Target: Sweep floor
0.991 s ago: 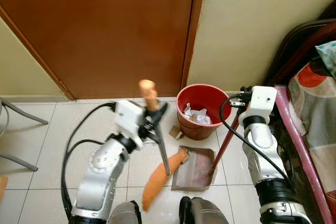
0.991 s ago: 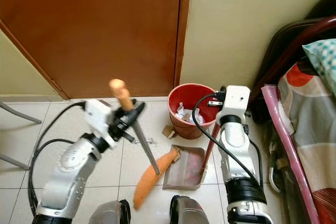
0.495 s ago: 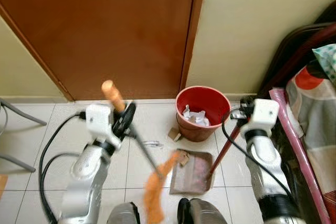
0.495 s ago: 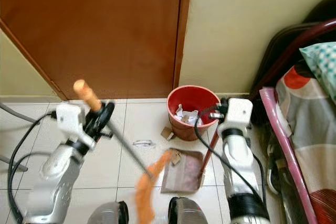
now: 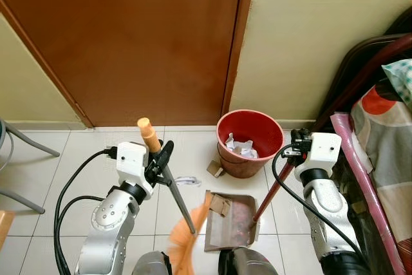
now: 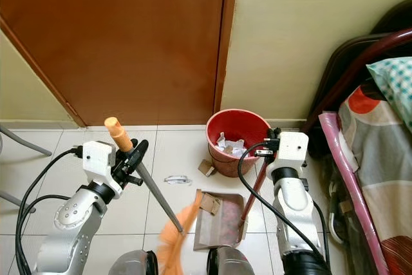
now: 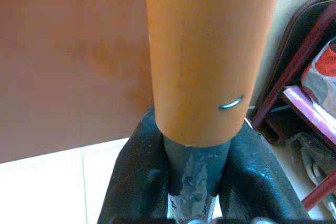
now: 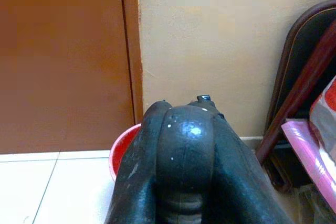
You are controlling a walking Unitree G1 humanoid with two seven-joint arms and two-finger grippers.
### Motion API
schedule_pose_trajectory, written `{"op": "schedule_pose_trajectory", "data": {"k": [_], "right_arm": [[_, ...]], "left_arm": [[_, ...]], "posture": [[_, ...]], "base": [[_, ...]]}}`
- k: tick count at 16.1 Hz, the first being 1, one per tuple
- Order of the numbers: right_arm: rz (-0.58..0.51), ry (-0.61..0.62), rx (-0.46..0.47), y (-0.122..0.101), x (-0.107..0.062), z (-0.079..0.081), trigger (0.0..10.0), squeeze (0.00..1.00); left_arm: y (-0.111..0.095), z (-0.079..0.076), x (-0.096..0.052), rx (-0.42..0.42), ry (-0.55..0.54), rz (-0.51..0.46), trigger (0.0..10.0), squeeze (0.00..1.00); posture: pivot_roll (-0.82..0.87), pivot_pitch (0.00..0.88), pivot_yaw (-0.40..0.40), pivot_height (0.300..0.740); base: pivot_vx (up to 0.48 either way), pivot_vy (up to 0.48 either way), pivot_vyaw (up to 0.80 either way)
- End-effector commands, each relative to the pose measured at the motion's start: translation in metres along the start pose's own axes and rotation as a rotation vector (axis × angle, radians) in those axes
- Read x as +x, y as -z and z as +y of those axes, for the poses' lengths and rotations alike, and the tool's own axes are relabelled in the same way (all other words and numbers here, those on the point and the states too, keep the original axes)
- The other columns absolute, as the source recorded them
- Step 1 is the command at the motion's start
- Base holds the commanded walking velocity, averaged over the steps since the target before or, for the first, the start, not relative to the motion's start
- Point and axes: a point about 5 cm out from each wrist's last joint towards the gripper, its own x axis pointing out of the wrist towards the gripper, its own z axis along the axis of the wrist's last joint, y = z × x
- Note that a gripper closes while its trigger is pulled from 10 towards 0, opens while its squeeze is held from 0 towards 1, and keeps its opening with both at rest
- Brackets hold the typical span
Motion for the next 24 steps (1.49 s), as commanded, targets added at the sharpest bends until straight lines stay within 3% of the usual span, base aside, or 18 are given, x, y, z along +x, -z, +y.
{"op": "schedule_pose_trajectory", "data": {"k": [1, 15, 21, 24], "right_arm": [[-0.006, -0.018, 0.015, -0.002, -0.002, 0.001, 10.0, 0.00], [0.010, -0.044, -0.020, 0.000, -0.004, 0.003, 10.0, 0.00], [0.014, -0.054, -0.020, -0.001, -0.003, 0.005, 10.0, 0.00], [0.012, -0.062, -0.019, -0.002, -0.002, 0.007, 10.0, 0.00]], "left_arm": [[0.007, 0.007, -0.004, 0.048, -0.043, 0.041, 10.0, 0.00], [0.014, 0.005, 0.000, 0.040, -0.042, 0.037, 10.0, 0.00], [0.017, 0.012, -0.004, 0.045, -0.118, 0.058, 10.0, 0.00], [0.015, 0.019, -0.005, 0.105, -0.128, 0.050, 10.0, 0.00]], "posture": [[0.01, 0.061, -0.004, 0.740], [-0.01, 0.055, -0.013, 0.740], [-0.01, 0.067, -0.020, 0.740], [0.00, 0.074, -0.019, 0.740]], "base": [[0.000, 0.000, 0.00], [0.000, -0.341, 0.00], [0.000, 0.000, 0.00], [0.000, 0.000, 0.00]]}}
